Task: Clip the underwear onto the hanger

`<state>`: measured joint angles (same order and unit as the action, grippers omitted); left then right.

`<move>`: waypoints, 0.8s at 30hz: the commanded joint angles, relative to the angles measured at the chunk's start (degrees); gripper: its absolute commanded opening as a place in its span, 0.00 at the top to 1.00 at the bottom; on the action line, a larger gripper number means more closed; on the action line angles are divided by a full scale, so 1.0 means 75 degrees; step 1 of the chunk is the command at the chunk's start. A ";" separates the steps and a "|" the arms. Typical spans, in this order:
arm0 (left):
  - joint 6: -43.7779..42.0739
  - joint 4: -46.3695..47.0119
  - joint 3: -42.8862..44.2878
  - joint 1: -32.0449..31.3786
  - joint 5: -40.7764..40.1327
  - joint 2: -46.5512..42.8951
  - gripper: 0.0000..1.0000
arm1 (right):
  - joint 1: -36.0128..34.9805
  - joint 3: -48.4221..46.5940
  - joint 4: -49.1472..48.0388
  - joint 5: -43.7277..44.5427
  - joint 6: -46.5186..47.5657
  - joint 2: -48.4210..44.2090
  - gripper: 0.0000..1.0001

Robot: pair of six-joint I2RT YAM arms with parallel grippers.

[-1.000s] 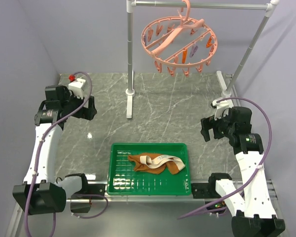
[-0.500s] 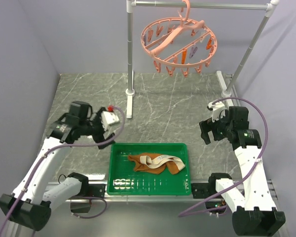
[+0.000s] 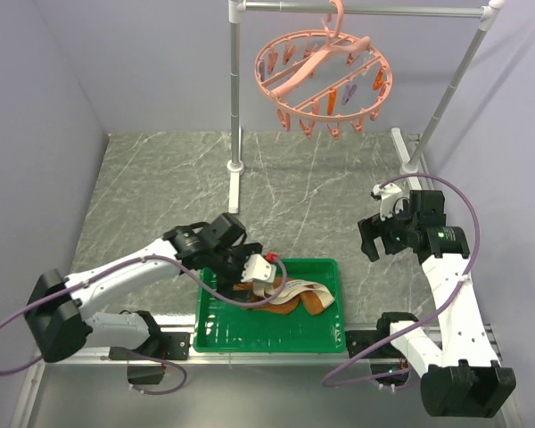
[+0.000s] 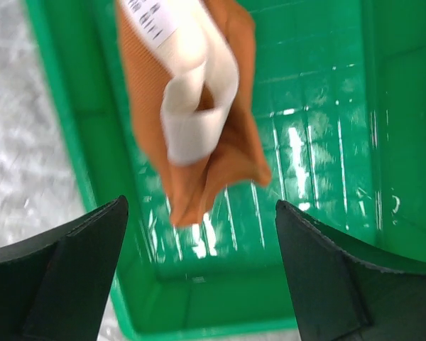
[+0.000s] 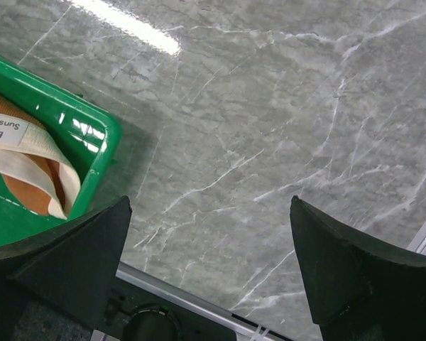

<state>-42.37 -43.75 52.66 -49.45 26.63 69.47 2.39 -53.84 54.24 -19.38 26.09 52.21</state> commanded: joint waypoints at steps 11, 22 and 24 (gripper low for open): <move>-0.0011 0.1591 -0.0026 -0.1188 -0.0457 0.1471 0.28 | -0.0014 -0.0239 0.0256 0.0111 0.0330 -0.0222 0.00; 0.0129 0.0819 0.0419 -0.1118 -0.0447 0.1074 1.00 | -0.0014 -0.0075 0.0104 0.0333 0.0330 -0.0363 0.00; 0.0514 0.0654 0.0792 -0.0826 -0.0201 0.0699 1.00 | -0.0014 -0.0098 0.0116 0.0275 0.0342 -0.0375 0.00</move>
<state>-41.85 -36.38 53.19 -57.43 21.78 79.92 2.39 -54.04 55.35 -17.67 28.05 50.37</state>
